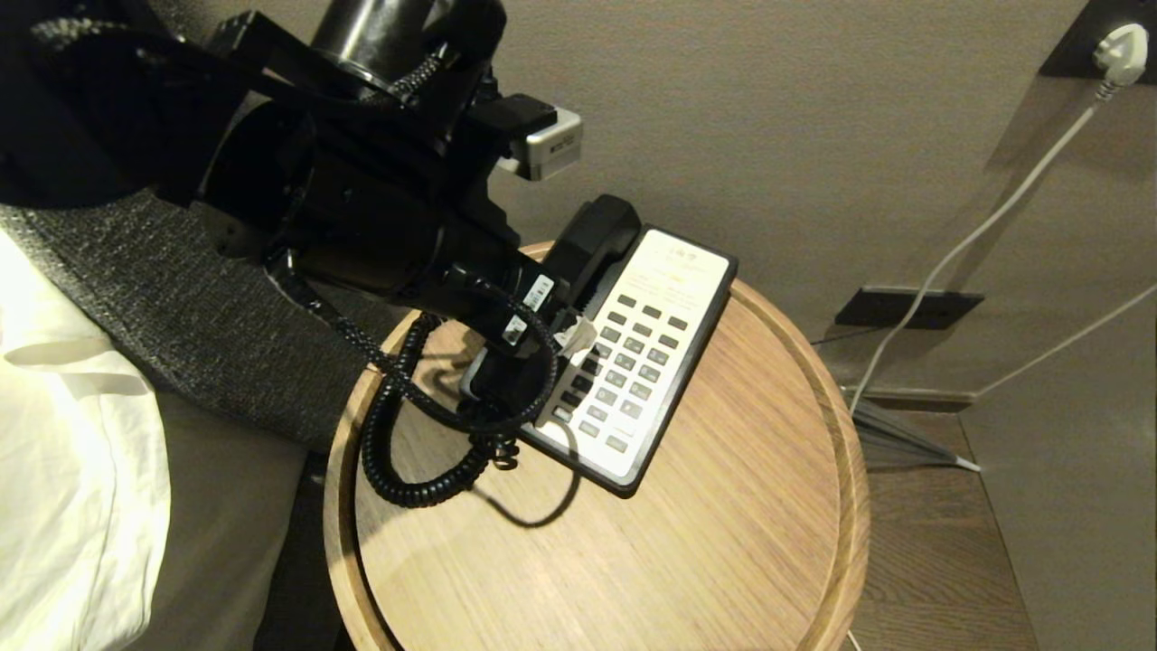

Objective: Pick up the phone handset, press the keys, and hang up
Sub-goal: Pick up the desk phone handset

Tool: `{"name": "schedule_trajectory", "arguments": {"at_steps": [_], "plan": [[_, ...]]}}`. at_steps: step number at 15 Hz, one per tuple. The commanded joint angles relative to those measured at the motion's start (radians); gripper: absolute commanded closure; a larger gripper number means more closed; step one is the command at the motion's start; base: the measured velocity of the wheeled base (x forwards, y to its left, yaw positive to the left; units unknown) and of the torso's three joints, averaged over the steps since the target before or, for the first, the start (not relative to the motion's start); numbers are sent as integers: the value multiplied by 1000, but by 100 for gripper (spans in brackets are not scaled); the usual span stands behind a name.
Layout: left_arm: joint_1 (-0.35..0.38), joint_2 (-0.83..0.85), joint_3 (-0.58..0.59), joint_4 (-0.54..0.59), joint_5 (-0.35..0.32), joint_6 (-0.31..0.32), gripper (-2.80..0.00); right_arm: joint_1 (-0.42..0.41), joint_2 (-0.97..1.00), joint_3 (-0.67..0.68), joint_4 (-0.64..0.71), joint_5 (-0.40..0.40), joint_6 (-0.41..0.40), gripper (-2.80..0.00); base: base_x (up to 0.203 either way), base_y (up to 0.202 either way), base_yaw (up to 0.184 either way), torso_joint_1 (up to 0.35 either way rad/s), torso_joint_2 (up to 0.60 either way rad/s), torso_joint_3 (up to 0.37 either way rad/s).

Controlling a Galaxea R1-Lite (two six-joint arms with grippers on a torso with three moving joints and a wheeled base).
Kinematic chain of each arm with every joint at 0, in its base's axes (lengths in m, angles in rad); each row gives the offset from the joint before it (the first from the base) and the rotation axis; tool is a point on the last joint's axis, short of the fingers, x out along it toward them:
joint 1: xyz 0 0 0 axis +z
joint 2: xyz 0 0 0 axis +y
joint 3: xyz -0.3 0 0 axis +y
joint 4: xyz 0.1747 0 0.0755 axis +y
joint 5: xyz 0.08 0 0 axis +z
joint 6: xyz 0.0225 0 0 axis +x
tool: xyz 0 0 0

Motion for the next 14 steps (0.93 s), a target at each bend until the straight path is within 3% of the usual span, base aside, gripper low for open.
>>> {"name": "schedule_trajectory", "arguments": {"at_steps": [1, 6, 7, 14], "plan": [[2, 6, -3, 3, 2, -1, -280, 0, 0, 21, 0, 0, 0, 0, 0, 0, 0, 0, 0, 0], [3, 8, 0, 0, 12, -2, -280, 0, 0, 21, 0, 0, 0, 0, 0, 0, 0, 0, 0, 0], [3, 9, 0, -2, 12, -4, 0, 0, 0, 21, 0, 0, 0, 0, 0, 0, 0, 0, 0, 0], [5, 11, -1, -3, 12, -19, 0, 0, 0, 21, 0, 0, 0, 0, 0, 0, 0, 0, 0, 0]]}}
